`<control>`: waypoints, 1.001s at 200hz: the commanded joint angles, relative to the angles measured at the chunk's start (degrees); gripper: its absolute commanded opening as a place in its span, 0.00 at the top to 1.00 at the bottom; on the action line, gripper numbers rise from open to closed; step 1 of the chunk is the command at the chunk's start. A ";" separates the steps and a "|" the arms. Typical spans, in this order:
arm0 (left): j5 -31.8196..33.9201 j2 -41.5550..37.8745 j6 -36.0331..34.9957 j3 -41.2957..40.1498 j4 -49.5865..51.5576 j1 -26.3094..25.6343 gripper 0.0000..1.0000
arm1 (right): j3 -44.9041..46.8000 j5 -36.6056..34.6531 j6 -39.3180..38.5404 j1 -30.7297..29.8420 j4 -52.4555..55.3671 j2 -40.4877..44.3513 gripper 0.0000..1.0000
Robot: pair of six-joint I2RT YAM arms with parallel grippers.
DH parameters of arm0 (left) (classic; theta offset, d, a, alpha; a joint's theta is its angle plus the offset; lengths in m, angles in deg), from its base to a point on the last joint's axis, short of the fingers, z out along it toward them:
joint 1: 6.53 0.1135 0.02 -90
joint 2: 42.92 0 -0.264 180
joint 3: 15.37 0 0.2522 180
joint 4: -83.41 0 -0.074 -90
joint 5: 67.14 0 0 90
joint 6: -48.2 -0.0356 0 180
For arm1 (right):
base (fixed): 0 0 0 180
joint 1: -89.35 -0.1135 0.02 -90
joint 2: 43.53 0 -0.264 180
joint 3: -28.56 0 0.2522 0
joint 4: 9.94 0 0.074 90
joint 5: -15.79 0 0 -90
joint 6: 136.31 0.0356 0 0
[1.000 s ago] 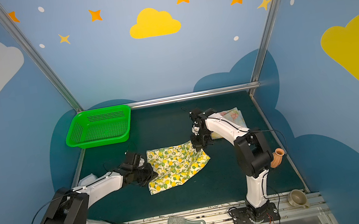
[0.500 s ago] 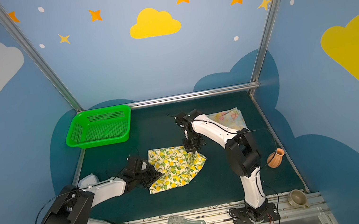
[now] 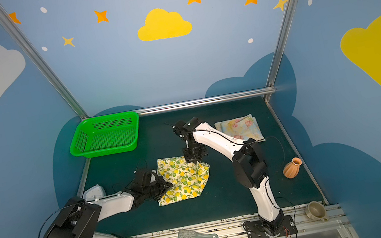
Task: Fold and stack skirts
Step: Fold the skirt at the center of the table.
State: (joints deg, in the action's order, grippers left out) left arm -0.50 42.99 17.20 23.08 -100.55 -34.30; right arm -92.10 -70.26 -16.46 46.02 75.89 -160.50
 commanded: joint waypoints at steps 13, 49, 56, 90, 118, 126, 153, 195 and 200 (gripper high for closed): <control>4.41 2.19 0.41 -2.56 6.47 -1.09 0.96 | 0.05 5.04 2.67 -0.37 -2.30 -0.32 1.00; 5.49 3.82 2.35 -2.04 4.61 -3.39 0.96 | 0.28 4.39 1.55 0.50 -2.25 -0.15 1.00; 5.66 4.44 2.79 -1.71 4.21 -3.96 0.96 | 0.36 3.79 1.23 0.94 -1.98 0.17 1.00; 7.39 8.00 6.17 -0.27 1.15 -7.05 0.96 | 1.33 2.44 -1.59 3.73 -0.79 2.06 1.00; 12.98 11.38 11.88 0.80 -2.84 -12.27 0.96 | 1.97 -0.30 -3.72 5.77 1.18 2.26 1.00; 14.23 12.74 13.13 1.89 -3.24 -13.93 0.96 | 2.37 -0.20 -3.92 6.38 1.29 2.36 1.00; 16.06 17.27 16.21 5.20 -5.13 -17.75 0.96 | 1.92 1.01 -3.49 6.62 1.75 2.56 1.00; 15.66 21.57 18.75 6.10 -9.45 -19.33 0.96 | 1.89 2.57 -0.41 5.17 1.21 2.31 1.00; 15.77 21.50 18.86 5.92 -9.69 -19.34 0.96 | 2.23 3.00 -0.03 4.95 0.80 2.33 1.00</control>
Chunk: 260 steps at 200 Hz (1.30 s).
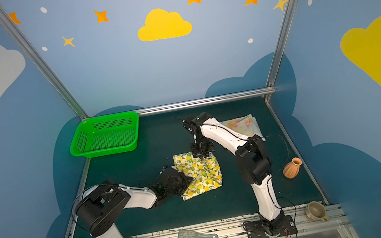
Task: Fold and stack skirts
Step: Fold the skirt at the center of the table.
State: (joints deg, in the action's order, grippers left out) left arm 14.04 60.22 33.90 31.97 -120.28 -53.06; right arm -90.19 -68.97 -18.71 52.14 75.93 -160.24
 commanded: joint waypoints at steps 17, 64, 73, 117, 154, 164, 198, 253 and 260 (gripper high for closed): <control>1.52 3.79 2.04 -3.34 9.47 -0.72 0.96 | 1.89 2.53 3.54 -2.02 -1.24 2.05 1.00; 2.49 1.46 -0.99 -1.86 11.43 -1.38 0.96 | 5.09 4.28 7.05 -3.34 -5.89 1.92 1.00; 2.58 1.37 -1.08 -1.83 11.23 -1.53 0.96 | 5.72 4.03 7.59 -3.51 -6.83 2.15 1.00; 3.05 -5.51 -3.26 -0.24 16.61 -0.79 0.96 | 7.21 2.25 7.83 -3.65 -8.56 2.55 1.00; 9.05 -15.19 -14.40 7.21 38.15 0.34 0.96 | 7.63 1.24 7.89 -3.79 -8.79 2.47 1.00; 10.00 -16.14 -16.94 8.10 40.21 0.91 0.96 | 7.99 1.27 7.99 -3.83 -9.07 2.49 1.00; 6.25 -12.71 -21.42 9.36 39.62 2.93 0.96 | 8.40 0.95 8.42 -4.08 -9.25 2.63 1.00; 2.67 -5.06 -21.37 8.64 33.28 2.58 0.96 | 8.66 1.40 9.92 -4.40 -9.89 4.06 1.00; 2.58 -4.60 -21.41 8.40 32.98 2.60 0.96 | 8.57 1.55 10.09 -4.48 -9.93 4.12 1.00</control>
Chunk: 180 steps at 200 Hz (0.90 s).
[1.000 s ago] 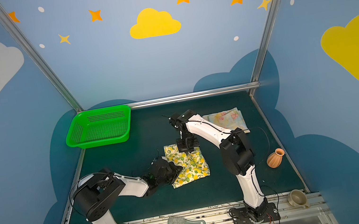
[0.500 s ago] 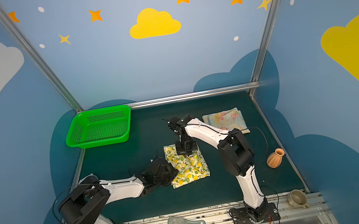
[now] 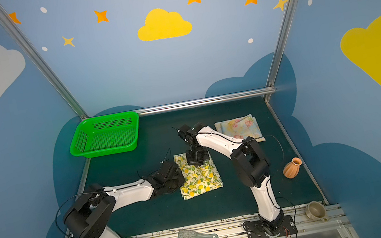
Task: Fold and stack skirts
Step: Fold the skirt at the center of the table.
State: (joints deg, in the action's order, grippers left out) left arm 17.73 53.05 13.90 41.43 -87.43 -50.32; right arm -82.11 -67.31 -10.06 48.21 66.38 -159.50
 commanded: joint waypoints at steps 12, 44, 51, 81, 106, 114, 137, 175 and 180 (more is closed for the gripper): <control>-0.56 3.07 -1.34 -1.51 0.50 -0.20 0.96 | 0.25 -0.13 1.74 -0.82 -0.18 3.46 1.00; -0.63 3.57 0.11 -4.09 -1.28 -0.41 0.96 | 0.31 0.03 3.17 -1.52 -0.64 3.76 1.00; -0.76 3.53 0.72 -4.94 -2.22 -0.50 0.96 | 0.31 0.29 3.48 -1.66 -0.78 3.78 1.00; -0.85 3.81 2.65 -7.37 -4.72 -0.62 0.96 | 0.06 1.19 4.60 -2.49 -1.86 3.33 1.00; -0.85 3.65 3.27 -8.06 -5.41 -0.65 0.96 | -0.08 1.50 5.30 -2.82 -2.45 2.46 1.00; -0.85 3.62 3.27 -8.07 -5.46 -0.60 0.96 | 0.12 1.69 5.58 -2.88 -3.06 2.30 1.00; -0.79 3.23 3.34 -8.33 -6.07 -0.60 0.96 | 0.85 2.23 6.67 -2.87 -4.89 1.81 1.00; -0.60 2.32 3.71 -9.41 -7.08 -0.68 0.96 | 1.86 2.09 8.08 -2.88 -7.75 1.36 1.00; -0.44 2.05 3.73 -9.60 -7.25 -0.68 0.96 | 2.04 2.03 8.26 -2.94 -8.04 1.14 1.00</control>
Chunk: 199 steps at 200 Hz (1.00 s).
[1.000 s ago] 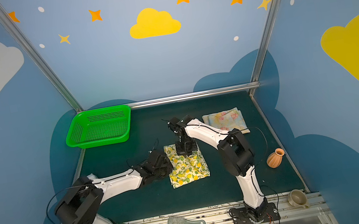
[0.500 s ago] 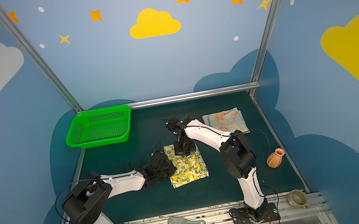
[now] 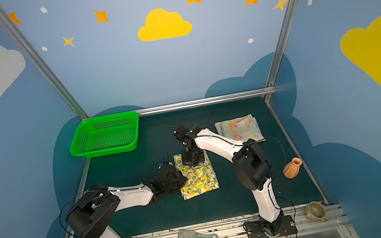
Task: Fold and stack skirts
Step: Fold the skirt at the center of the table.
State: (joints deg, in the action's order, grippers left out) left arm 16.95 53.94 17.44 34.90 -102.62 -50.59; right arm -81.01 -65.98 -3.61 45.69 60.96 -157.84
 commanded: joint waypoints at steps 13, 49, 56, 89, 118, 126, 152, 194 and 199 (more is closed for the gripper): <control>0.90 0.15 0.51 -3.88 7.13 -0.42 0.96 | 1.40 0.57 2.21 -0.37 -3.73 -0.88 1.00; 2.75 -3.69 0.11 -4.74 8.36 -0.24 0.96 | 3.14 0.91 3.26 -0.40 -6.26 -2.22 1.00; 3.05 -4.37 -0.36 -4.49 9.06 -0.09 0.96 | 3.59 1.00 3.33 -0.43 -6.86 -2.40 1.00; 3.54 -5.24 -1.59 -3.47 11.34 0.46 0.96 | 5.41 1.27 3.97 -0.97 -9.58 -3.49 1.00; 2.69 -3.42 -1.68 -2.70 11.80 0.96 0.96 | 5.68 0.35 3.84 -1.61 -9.88 -3.95 1.00; 2.41 -2.89 -1.52 -2.76 11.48 0.89 0.96 | 5.70 0.14 3.93 -1.83 -9.86 -3.89 1.00; 1.83 -2.22 -0.85 -3.26 10.35 0.90 0.96 | 6.37 -0.05 4.36 -1.96 -10.50 -3.44 1.00; 1.69 -2.31 -0.56 -3.85 10.23 0.81 0.96 | 7.70 -0.23 5.39 -1.96 -11.32 -3.15 1.00; 1.68 -2.42 -0.50 -4.03 10.21 0.89 0.96 | 7.89 -0.15 5.54 -1.92 -11.39 -3.04 1.00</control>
State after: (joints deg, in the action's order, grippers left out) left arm 17.78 49.29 17.05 32.60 -97.38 -50.04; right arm -74.33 -65.43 0.54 44.10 49.90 -160.94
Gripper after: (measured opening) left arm 0.049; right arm 0.059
